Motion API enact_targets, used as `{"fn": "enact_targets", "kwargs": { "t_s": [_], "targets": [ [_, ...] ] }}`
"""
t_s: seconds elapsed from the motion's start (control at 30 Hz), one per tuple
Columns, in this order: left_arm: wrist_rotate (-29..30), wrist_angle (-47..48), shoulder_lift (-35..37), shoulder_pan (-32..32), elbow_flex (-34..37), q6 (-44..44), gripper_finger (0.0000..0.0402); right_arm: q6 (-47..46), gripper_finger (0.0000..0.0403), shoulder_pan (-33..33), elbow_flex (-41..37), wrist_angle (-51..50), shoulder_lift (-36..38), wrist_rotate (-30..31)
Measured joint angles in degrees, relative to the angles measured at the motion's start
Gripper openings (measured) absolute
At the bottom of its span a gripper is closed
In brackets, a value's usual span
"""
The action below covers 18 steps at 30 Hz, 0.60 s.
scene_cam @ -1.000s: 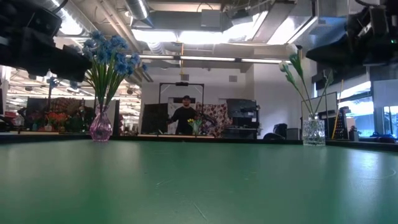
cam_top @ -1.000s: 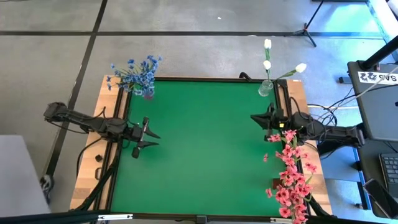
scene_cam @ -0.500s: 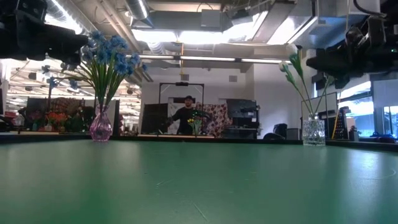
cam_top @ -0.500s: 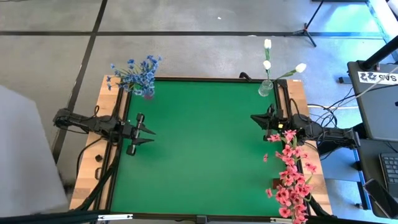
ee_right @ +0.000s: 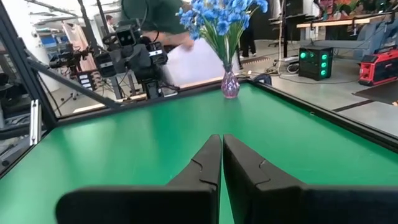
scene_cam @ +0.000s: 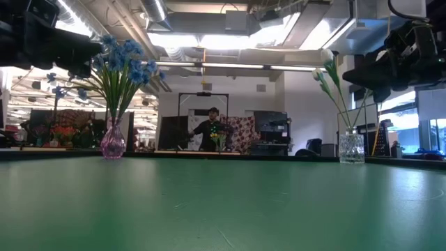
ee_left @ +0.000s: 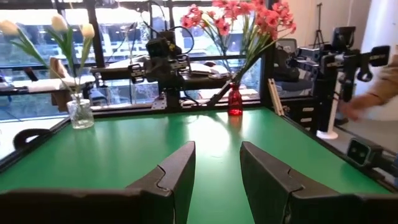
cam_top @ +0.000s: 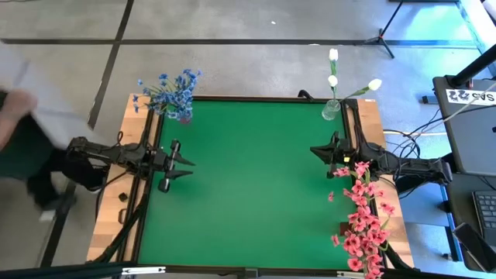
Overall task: Sort flowers into vase by color
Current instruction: Return to Home Position
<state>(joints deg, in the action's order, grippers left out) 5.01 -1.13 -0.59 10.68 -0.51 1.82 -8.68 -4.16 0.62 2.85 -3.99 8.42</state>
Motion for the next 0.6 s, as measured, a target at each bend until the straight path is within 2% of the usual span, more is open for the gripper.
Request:
{"fn": "enact_targets", "kwargs": {
  "t_s": [0.23,0.47,0.6],
  "targets": [
    [-3.5,0.5,0.0,-0.9,0.0,1.0,0.0124,0.0,0.0017,0.0,-0.1,0.0,0.0,0.0],
    [-5.2,0.6,-0.2,-6.6,0.0,-0.1,0.0124,0.0,0.0017,0.0,-0.1,0.0,0.0,-0.1],
    [-5.7,0.6,-0.1,-7.0,0.0,-0.1,0.0124,0.0,0.0017,0.0,-0.2,0.0,0.0,-0.1]
  ]
}}
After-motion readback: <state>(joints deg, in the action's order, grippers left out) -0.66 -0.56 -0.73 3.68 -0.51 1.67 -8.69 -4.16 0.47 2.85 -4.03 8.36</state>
